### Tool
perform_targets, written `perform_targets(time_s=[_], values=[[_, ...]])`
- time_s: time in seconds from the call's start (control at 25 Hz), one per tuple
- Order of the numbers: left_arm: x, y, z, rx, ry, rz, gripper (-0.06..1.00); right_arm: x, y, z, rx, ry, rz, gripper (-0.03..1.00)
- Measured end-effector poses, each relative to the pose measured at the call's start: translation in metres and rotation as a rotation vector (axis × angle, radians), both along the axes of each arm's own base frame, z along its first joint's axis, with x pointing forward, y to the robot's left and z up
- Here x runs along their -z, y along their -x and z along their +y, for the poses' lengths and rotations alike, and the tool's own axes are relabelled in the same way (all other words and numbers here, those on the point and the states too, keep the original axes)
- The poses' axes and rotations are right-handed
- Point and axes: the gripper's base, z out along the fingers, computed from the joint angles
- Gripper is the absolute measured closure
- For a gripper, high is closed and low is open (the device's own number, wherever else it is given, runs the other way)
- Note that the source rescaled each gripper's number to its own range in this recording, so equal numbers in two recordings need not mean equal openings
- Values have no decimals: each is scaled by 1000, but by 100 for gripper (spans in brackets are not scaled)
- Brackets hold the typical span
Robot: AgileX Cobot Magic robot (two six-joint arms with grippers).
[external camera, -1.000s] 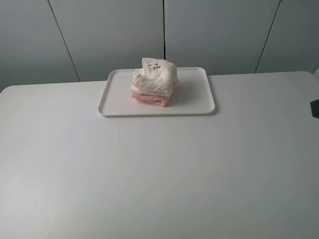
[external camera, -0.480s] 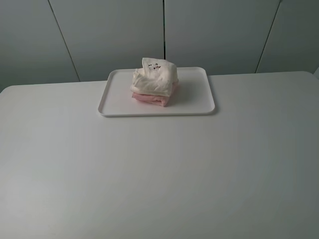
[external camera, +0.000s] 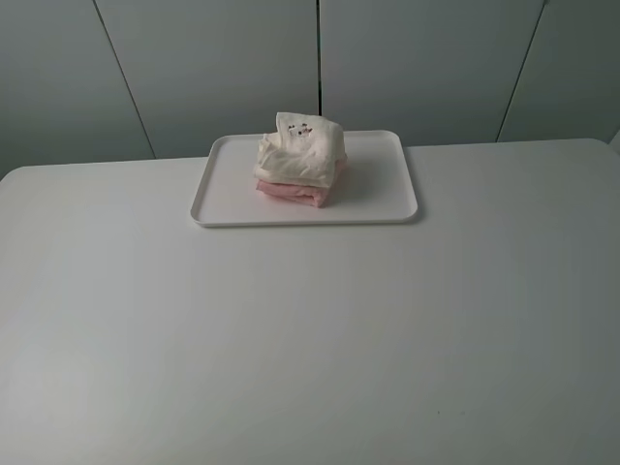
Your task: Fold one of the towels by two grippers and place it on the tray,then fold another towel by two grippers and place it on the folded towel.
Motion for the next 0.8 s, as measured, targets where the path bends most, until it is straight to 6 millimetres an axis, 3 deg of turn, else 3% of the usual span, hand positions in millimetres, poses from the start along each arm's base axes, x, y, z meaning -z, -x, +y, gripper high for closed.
perform_targets(time_s=[0.12,0.8], values=[[0,10,1,0,8,-62,-4,0,1,2,-18,-4,-1,-3],[0,11,1,23,-27,-73,-4,0,1,2,-19,-5,-1,-3]])
